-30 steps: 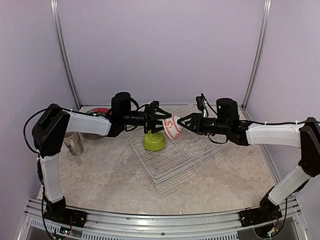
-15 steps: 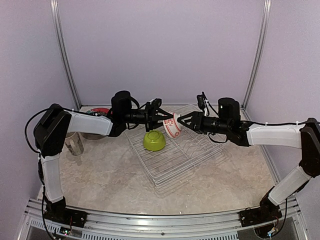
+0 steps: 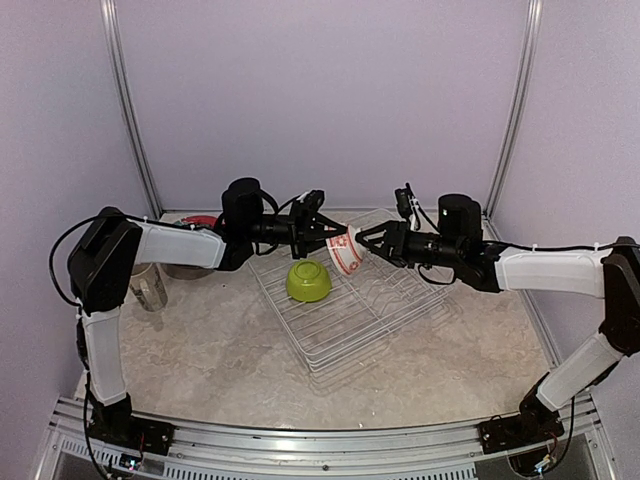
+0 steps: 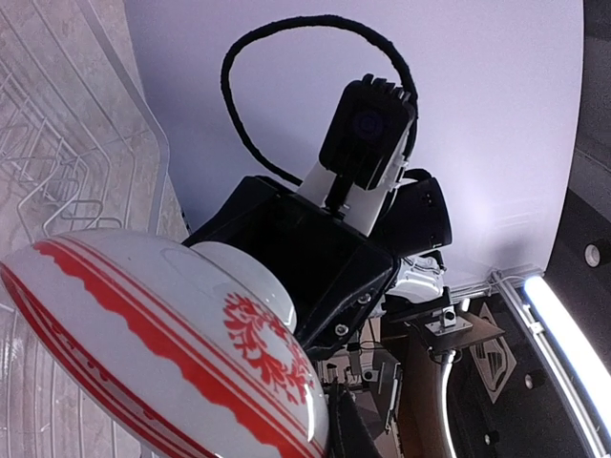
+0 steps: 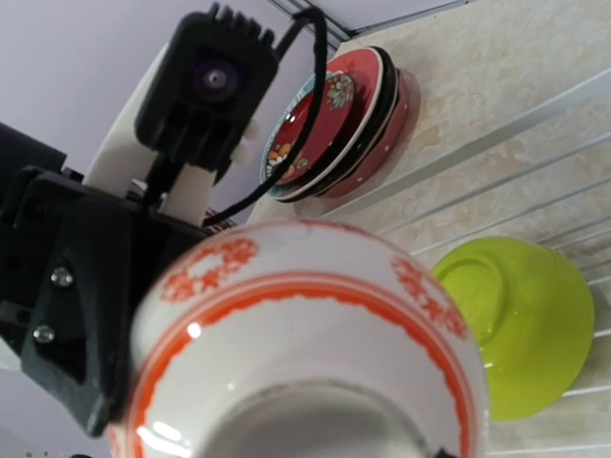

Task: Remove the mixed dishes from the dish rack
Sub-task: Pass from the right arm to the left, then place the bowl at the center of the board.

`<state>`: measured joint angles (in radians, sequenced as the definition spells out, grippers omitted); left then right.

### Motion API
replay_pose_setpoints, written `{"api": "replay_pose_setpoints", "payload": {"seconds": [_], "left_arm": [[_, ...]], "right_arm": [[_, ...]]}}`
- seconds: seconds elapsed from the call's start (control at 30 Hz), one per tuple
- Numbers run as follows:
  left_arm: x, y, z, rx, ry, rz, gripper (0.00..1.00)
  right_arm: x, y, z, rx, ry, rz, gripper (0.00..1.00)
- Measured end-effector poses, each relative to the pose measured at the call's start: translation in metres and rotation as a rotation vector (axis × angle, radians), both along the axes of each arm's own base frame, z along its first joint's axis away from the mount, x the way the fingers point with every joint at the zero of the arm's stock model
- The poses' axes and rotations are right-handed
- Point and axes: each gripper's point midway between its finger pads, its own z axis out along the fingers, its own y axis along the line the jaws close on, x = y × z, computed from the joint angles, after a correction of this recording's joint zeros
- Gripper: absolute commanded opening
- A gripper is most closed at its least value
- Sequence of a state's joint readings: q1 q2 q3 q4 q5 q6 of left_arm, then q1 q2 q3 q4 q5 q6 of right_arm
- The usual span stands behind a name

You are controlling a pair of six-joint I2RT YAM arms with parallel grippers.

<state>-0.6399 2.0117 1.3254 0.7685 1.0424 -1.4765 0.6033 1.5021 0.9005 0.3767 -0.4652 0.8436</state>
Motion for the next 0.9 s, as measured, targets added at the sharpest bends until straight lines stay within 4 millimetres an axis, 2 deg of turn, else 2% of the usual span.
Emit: {"api": "replay_pose_setpoints", "payload": {"seconds": [0.13,0.3,0.43,0.6,0.77,0.9], "left_arm": [[0.0,-0.001,0.002,0.001,-0.02,-0.005,0.0],[0.003,0.0,-0.013,0.064,0.03,0.001,0.0],[0.008,0.007,-0.024,0.116,0.052,0.023,0.0],[0.013,0.024,-0.022,0.204,0.008,0.084,0.0],[0.026,0.042,0.0,0.373,-0.134,0.232,0.0],[0.04,0.074,0.02,0.565,-0.267,0.422,0.0]], "right_arm": [[-0.001,-0.001,0.002,0.0,-0.008,0.0,0.65],[0.001,-0.003,0.007,-0.012,-0.047,-0.01,0.82],[0.001,-0.005,0.014,-0.013,-0.077,-0.019,0.86],[0.001,-0.007,0.018,-0.018,-0.095,-0.031,0.87],[0.002,-0.008,0.016,-0.023,-0.091,-0.035,0.87],[0.002,-0.008,0.016,-0.023,-0.091,-0.034,0.87]]}}
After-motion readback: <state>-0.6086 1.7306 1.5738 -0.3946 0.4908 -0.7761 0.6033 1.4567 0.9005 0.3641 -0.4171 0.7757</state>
